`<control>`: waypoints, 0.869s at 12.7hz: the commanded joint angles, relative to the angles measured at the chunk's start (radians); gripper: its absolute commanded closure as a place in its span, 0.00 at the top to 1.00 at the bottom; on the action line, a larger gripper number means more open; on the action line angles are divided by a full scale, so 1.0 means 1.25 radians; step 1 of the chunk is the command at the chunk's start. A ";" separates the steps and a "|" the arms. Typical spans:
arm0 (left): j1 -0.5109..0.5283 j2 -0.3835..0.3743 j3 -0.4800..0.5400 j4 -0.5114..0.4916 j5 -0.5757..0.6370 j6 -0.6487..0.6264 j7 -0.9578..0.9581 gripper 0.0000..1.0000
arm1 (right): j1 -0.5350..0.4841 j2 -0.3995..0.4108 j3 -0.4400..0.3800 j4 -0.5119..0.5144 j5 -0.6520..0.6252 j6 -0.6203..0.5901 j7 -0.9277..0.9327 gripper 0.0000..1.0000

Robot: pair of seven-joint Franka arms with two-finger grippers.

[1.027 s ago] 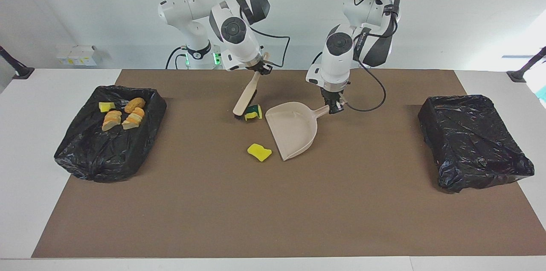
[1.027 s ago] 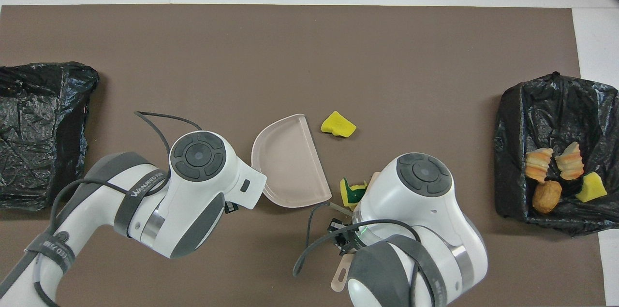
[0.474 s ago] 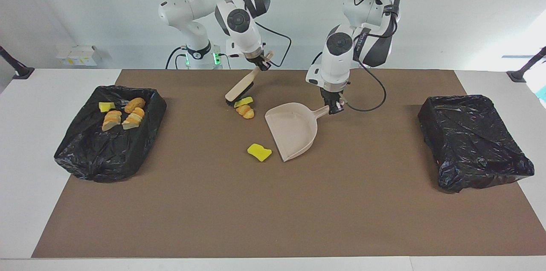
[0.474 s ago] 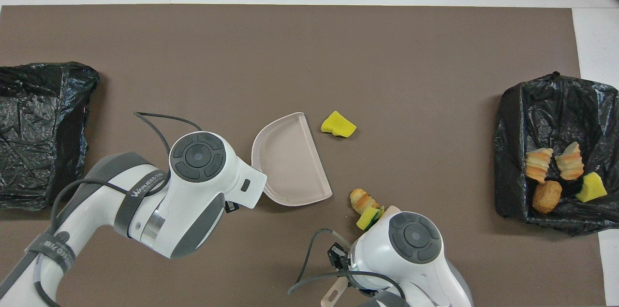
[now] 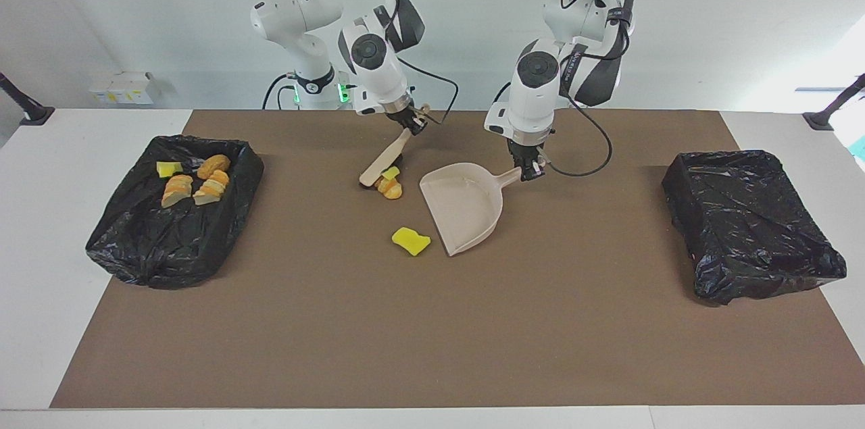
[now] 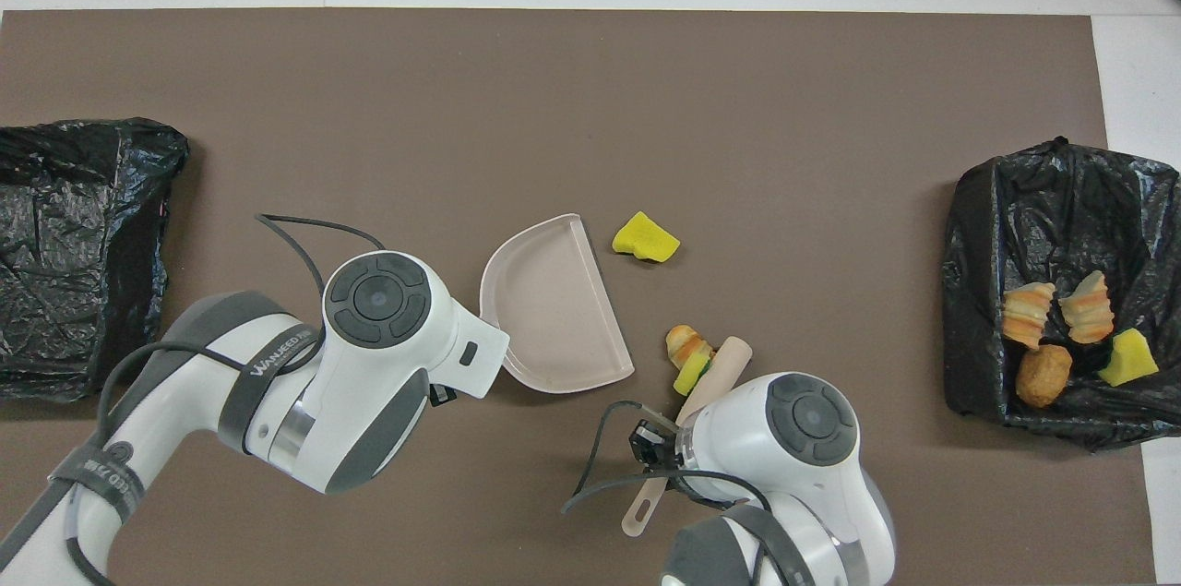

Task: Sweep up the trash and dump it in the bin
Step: 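Sweep the bread and sponge into the dustpan with the right gripper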

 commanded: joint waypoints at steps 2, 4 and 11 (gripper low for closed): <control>-0.011 -0.024 0.007 -0.026 0.008 0.022 -0.014 0.00 | -0.056 0.097 0.001 0.121 -0.002 -0.011 -0.156 0.00; -0.011 -0.024 0.007 -0.026 0.008 0.022 -0.023 0.00 | -0.055 0.131 0.001 0.210 -0.021 -0.103 -0.212 0.00; -0.011 -0.025 0.007 -0.031 0.007 0.029 -0.064 0.00 | -0.121 0.141 -0.001 0.315 -0.274 -0.222 -0.550 0.00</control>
